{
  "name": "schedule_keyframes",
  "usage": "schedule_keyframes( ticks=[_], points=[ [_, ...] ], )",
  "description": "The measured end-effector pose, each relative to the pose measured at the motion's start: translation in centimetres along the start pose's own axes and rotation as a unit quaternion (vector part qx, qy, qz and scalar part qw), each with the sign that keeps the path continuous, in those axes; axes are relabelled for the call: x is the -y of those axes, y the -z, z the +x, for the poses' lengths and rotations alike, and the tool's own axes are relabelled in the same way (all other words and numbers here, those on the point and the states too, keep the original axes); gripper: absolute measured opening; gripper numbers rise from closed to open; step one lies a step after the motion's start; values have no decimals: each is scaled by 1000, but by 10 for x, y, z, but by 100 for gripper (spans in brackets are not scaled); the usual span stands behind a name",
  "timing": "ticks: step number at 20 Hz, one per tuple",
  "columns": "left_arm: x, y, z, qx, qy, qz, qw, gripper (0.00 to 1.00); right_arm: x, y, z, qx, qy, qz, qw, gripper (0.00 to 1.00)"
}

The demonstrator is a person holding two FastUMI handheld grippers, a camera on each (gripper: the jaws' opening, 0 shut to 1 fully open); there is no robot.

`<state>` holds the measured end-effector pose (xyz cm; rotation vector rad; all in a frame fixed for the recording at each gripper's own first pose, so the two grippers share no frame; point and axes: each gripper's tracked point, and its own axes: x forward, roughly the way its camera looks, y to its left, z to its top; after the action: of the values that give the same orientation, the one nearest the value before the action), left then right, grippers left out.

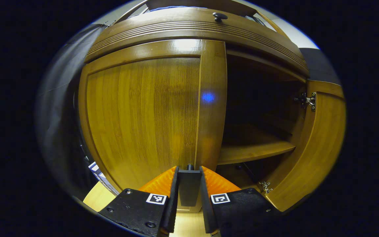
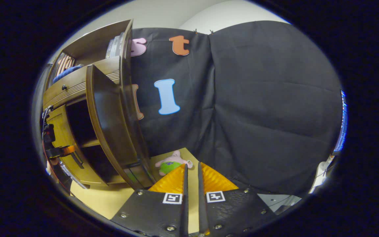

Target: Open the right door of the double-door shoe cabinet with the right hand, and open the left door with the left hand.

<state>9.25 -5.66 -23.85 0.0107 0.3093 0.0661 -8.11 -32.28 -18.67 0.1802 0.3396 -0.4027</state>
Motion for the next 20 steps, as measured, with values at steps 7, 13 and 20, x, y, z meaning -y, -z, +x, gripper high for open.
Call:
schedule_keyframes(
  ticks=[7,13,20],
  points=[
    [-12,8,-45,0,-12,-14,1000,34,-23,-8,26,-9,-48,-21,999,12],
    [-31,15,-84,-1,-37,-29,999,33,-49,-10,42,-17,-94,-41,995,12],
    [-48,21,-118,-7,-63,-48,997,30,-70,-11,55,-23,-129,-53,990,12]
  ],
)
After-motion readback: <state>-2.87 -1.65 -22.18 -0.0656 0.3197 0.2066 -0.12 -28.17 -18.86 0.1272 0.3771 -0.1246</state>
